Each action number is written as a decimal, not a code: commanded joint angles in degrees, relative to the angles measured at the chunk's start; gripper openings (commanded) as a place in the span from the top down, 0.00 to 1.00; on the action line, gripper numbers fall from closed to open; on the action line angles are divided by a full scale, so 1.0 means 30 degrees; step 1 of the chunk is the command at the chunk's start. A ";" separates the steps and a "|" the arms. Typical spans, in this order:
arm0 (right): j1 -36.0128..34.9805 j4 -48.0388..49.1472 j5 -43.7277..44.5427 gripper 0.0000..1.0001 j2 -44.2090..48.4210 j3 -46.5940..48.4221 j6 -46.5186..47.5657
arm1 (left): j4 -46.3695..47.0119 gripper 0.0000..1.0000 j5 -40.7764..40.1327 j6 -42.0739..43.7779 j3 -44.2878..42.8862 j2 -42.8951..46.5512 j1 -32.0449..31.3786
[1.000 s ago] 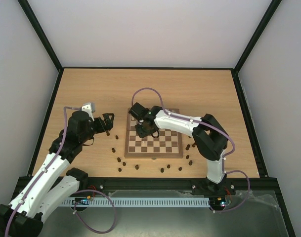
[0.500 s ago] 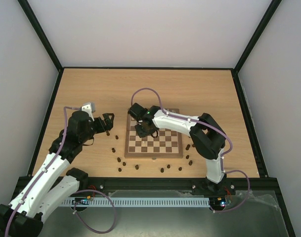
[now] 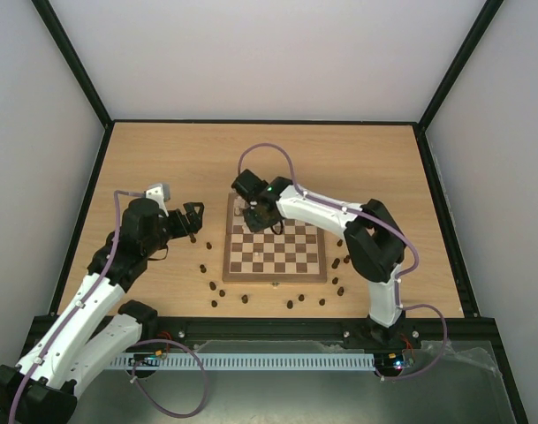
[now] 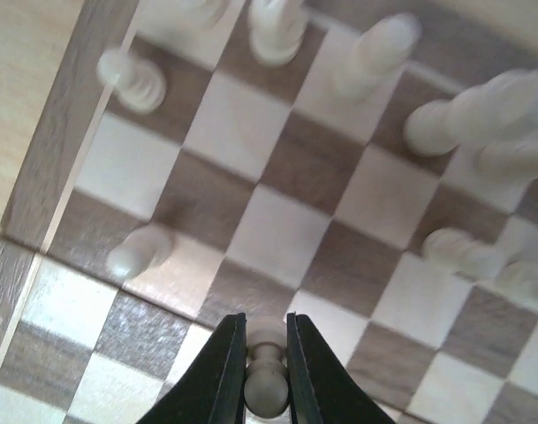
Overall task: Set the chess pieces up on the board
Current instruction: Pick up the chess piece from the chessboard, then place the chess piece on the chessboard, then pick up the chess piece from the chessboard, then place the chess piece on the chessboard.
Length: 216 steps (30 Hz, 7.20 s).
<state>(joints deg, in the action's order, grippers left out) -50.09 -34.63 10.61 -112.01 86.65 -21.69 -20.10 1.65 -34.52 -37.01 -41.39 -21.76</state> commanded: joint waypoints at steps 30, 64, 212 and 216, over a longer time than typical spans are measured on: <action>0.2528 -0.0592 -0.0109 0.89 -0.2290 0.2159 0.0844 | 0.0378 0.00 -0.0345 0.0182 -0.0219 -0.0503 -0.0079; 0.2849 -0.0239 -0.0282 0.85 -0.2851 0.2372 0.0932 | 0.0466 0.00 -0.0331 0.0212 -0.0176 -0.0684 -0.0072; 0.1358 -0.1630 0.0784 0.90 -0.3026 0.3910 0.0844 | -0.0116 0.00 -0.0550 0.0194 -0.0615 0.0048 -0.0071; 0.1500 -0.1530 0.0651 0.90 -0.3171 0.3997 0.0874 | -0.0116 0.01 -0.0550 0.0181 -0.0592 0.0032 -0.0072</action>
<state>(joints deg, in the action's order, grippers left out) -46.09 -36.56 12.27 -120.36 96.92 -19.66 -22.13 -0.03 -34.50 -39.31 -41.12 -21.76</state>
